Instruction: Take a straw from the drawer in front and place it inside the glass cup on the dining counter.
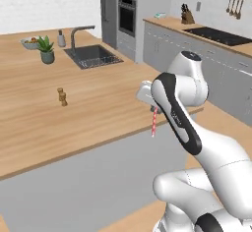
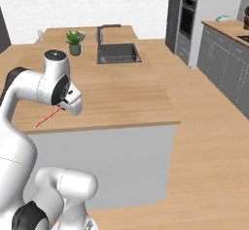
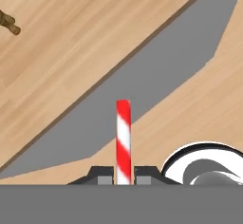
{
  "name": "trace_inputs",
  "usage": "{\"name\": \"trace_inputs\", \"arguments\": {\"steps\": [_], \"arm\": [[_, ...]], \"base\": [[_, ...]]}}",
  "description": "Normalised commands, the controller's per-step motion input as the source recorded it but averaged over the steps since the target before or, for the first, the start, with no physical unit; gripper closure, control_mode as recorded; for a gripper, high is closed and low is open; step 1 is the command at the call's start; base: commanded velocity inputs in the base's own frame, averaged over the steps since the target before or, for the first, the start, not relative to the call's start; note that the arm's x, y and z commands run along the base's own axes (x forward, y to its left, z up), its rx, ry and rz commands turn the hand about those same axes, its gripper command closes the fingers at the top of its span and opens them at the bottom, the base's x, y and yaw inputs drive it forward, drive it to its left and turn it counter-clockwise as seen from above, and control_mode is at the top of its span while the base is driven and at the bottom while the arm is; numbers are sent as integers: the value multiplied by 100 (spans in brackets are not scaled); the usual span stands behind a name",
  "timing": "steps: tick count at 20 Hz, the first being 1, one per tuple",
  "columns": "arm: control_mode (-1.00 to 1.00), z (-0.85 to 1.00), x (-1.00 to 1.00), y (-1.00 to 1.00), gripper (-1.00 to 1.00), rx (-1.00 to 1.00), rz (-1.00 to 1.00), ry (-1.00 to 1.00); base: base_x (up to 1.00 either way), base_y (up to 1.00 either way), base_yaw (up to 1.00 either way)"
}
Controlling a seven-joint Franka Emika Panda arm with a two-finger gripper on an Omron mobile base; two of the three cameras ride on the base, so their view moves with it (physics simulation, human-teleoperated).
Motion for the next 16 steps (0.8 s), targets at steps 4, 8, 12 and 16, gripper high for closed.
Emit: {"name": "trace_inputs", "arguments": {"steps": [4,8,12,16], "arm": [[100,0,0,0,100,0,0,0],[100,0,0,0,100,0,0,0],[100,0,0,0,100,0,0,0],[100,0,0,0,100,0,0,0]], "base": [[-6,100,-17],[-3,100,-19],[0,100,-23],[0,100,-25]]}}
